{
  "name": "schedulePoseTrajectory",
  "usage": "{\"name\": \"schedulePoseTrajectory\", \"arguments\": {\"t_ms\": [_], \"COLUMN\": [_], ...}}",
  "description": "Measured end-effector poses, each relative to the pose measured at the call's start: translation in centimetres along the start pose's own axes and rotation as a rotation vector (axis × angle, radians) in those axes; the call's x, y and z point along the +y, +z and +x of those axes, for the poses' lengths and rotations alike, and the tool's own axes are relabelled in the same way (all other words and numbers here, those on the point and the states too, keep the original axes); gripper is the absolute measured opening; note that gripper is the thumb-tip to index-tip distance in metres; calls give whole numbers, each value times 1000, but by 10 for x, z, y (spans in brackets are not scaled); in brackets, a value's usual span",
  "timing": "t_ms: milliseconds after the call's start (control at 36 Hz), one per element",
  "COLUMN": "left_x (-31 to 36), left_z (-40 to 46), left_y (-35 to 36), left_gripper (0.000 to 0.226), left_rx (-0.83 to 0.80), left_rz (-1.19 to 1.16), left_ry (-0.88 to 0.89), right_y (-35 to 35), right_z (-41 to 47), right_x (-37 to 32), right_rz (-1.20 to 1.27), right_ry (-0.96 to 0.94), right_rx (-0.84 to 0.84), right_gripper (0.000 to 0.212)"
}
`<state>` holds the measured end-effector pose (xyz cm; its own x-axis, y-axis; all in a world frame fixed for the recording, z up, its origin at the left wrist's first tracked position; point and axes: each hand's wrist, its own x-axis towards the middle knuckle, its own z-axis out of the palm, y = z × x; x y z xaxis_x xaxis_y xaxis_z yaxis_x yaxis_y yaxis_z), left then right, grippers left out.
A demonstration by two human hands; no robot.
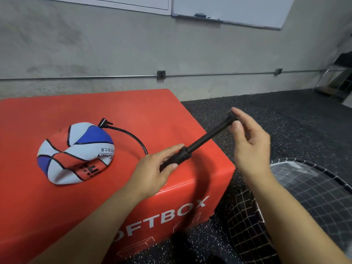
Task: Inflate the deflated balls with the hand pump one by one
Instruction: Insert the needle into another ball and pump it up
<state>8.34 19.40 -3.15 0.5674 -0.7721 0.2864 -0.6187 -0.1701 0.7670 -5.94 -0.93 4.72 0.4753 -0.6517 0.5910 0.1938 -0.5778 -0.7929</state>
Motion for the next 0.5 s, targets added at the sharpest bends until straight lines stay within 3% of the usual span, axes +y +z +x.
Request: {"name": "schedulePoseTrajectory", "arguments": {"t_ms": [194, 500], "left_x": [-1, -6], "left_z": [-1, -1], "left_y": [1, -1], "left_gripper": [58, 66], "left_rx": [22, 59], "left_rz": [11, -65], "left_ry": [-5, -26], "right_y": [-6, 39], "right_z": [-3, -24], "right_x": [-2, 0], "right_rz": [-17, -54], "right_ry": [13, -46], "right_rx": [40, -93], "right_gripper": [33, 31]}}
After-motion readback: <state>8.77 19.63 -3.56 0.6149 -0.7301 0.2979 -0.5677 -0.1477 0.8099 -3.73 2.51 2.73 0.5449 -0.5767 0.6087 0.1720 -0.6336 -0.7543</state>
